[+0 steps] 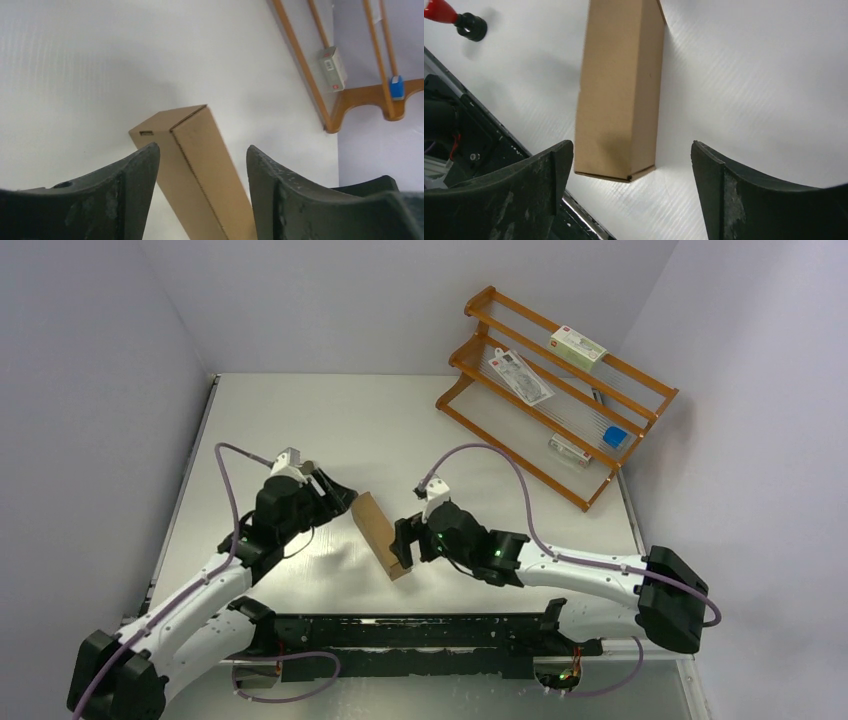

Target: Fold the paper box

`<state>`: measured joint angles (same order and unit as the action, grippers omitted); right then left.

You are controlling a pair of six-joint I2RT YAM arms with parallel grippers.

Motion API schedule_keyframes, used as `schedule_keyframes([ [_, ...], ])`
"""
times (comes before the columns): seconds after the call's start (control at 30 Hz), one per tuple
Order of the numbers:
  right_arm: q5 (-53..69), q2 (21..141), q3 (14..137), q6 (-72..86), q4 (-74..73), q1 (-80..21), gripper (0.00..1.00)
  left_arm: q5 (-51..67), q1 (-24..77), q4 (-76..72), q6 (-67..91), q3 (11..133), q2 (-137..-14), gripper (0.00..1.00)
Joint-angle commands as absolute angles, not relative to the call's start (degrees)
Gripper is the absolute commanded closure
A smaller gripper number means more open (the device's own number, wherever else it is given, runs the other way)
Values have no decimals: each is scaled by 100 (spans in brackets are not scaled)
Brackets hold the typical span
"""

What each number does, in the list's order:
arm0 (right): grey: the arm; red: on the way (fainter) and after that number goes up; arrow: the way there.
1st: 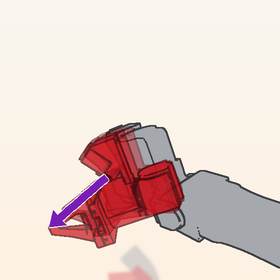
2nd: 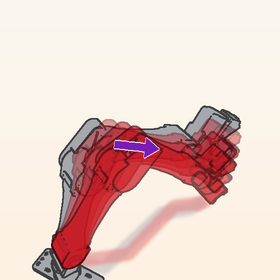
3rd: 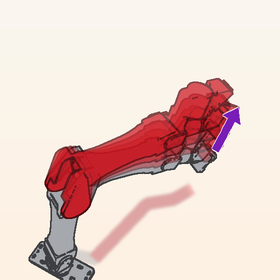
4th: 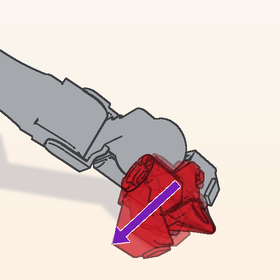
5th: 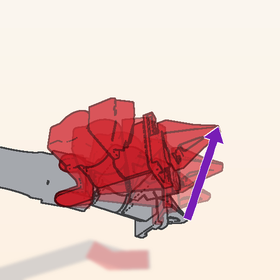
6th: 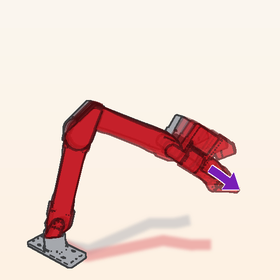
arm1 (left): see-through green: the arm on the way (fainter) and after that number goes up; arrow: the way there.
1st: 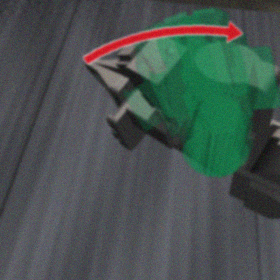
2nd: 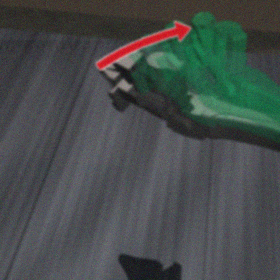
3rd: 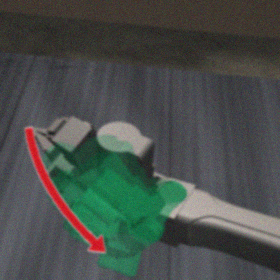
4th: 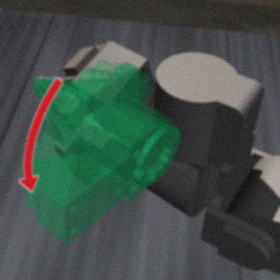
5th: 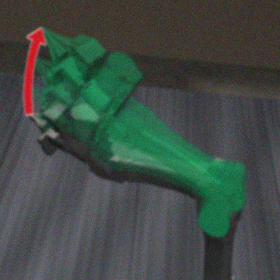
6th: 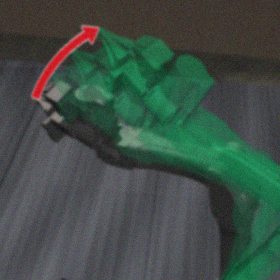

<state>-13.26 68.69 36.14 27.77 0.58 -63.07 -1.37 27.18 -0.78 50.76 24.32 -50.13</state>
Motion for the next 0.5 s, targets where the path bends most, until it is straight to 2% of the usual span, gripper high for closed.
schedule_keyframes([
  [0.0, -1123, 7101, 4219, 2284, -607, -6310, 3, -424, 2612, 1114, 4250, 3162, -4669, 24],
  [0.07, -1025, 7235, 4442, 2213, -708, -6324, 0, -581, 2595, 1672, 3855, 3644, -4625, 18],
  [0.27, -1147, 7960, 5204, 2106, -1141, -6355, 0, -1467, 2593, 2921, 2536, 4652, -4338, 4],
  [0.37, -1285, 8411, 5579, 2082, -1385, -6380, 0, -1882, 2593, 3009, 2001, 4607, -4039, 2],
  [0.47, -1325, 8875, 6090, 2056, -1706, -6393, 0, -1701, 2572, 2956, 1764, 4348, -3888, 2],
])
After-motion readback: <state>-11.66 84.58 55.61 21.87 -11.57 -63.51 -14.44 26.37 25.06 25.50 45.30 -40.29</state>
